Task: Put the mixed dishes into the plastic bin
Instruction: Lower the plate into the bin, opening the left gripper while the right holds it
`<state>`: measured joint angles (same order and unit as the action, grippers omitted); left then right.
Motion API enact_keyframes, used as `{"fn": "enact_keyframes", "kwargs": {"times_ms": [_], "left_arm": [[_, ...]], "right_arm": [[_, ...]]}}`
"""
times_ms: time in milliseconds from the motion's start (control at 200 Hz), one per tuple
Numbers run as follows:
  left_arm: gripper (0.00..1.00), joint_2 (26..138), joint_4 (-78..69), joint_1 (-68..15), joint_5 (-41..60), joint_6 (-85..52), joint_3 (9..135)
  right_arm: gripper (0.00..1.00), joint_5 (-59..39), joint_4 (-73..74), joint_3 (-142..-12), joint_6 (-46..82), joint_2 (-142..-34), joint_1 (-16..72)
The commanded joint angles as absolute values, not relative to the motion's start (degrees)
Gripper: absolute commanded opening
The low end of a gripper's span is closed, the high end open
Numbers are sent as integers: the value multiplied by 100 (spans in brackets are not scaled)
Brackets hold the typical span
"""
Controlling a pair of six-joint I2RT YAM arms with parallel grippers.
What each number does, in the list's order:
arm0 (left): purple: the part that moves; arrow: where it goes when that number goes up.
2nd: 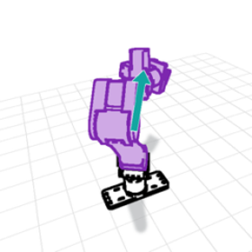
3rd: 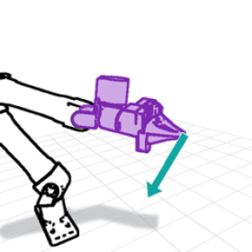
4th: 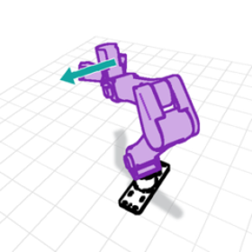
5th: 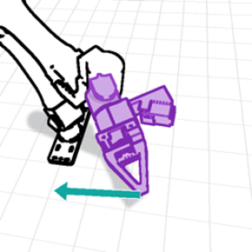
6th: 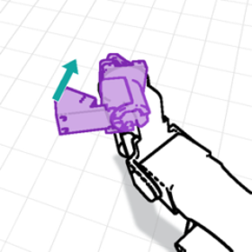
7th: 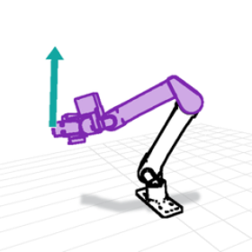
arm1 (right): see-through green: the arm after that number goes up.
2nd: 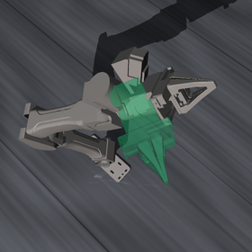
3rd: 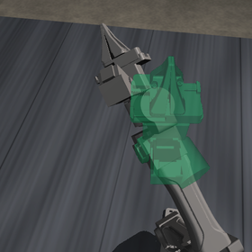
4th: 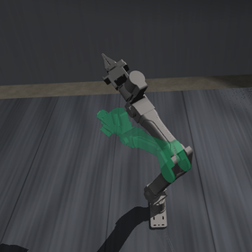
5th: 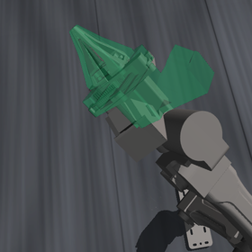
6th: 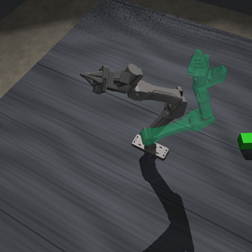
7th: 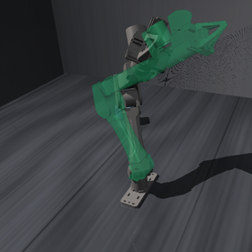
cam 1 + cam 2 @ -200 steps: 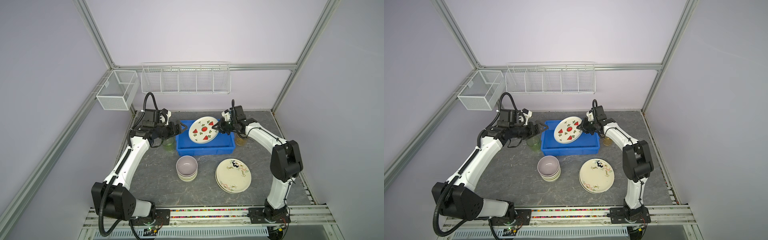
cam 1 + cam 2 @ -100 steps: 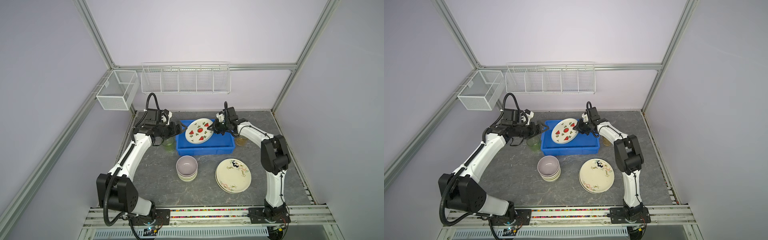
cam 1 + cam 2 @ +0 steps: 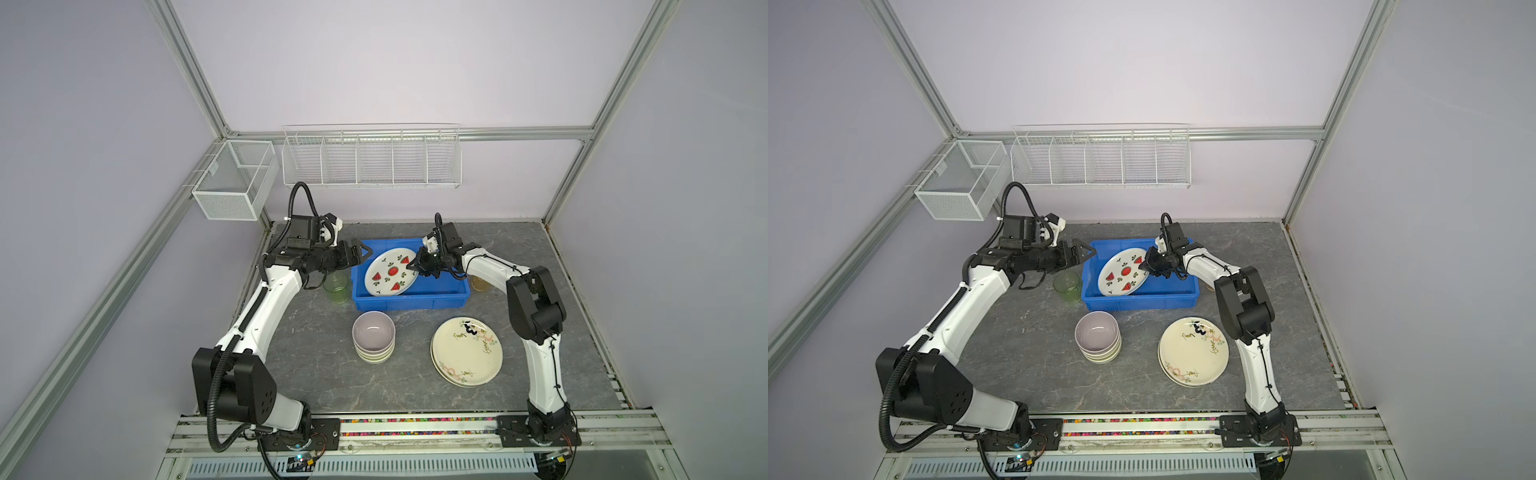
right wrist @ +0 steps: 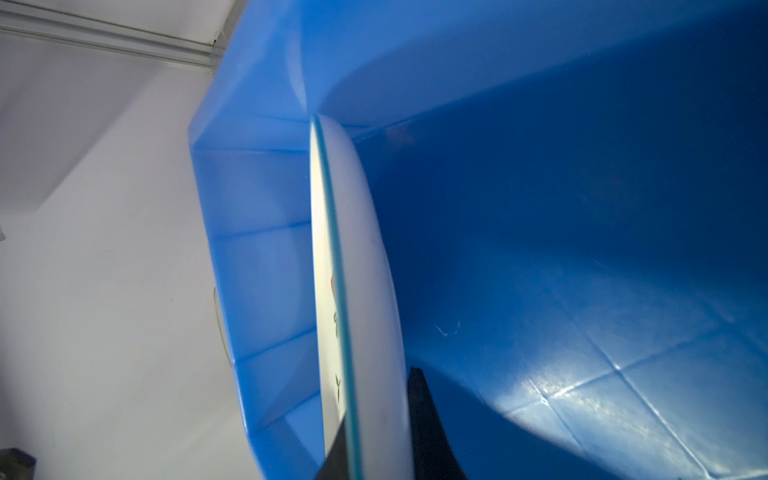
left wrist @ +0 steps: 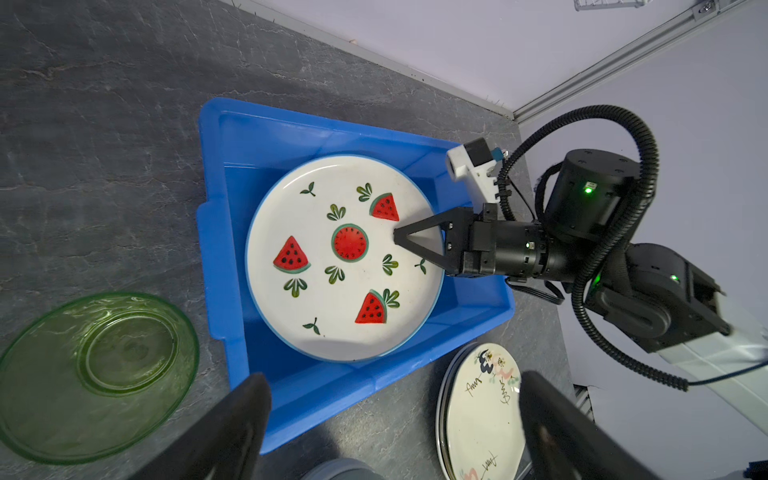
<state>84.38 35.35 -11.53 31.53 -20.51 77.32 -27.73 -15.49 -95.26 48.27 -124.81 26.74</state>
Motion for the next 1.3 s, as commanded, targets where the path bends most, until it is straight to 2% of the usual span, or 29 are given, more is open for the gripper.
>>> {"fn": "enact_keyframes", "kwargs": {"times_ms": [0, 355, 660, 1000, 1210, 1295], "left_arm": [[93, 8323, 3333, -1001, 3388, -2092, 7661], [94, 8279, 3199, -870, 3523, -2226, 7530], [94, 8203, 3176, -870, 3501, -2186, 7407], [94, 8194, 3131, -869, 3571, -2232, 7328], [94, 8190, 3151, -862, 3554, -2237, 7322], [94, 8186, 3155, -864, 3550, -2235, 7323]], "right_arm": [[6, -2927, -1081, -9859, 5007, -12448, 2724], [7, -2829, -1171, -10020, 4993, -12699, 2794], [7, -2605, -923, -9460, 5075, -12452, 2810], [17, -2425, -721, -8776, 5122, -12170, 2795], [33, -2329, -738, -8605, 5074, -12064, 2773], [35, -2348, -777, -8631, 5030, -12085, 2780]]}}
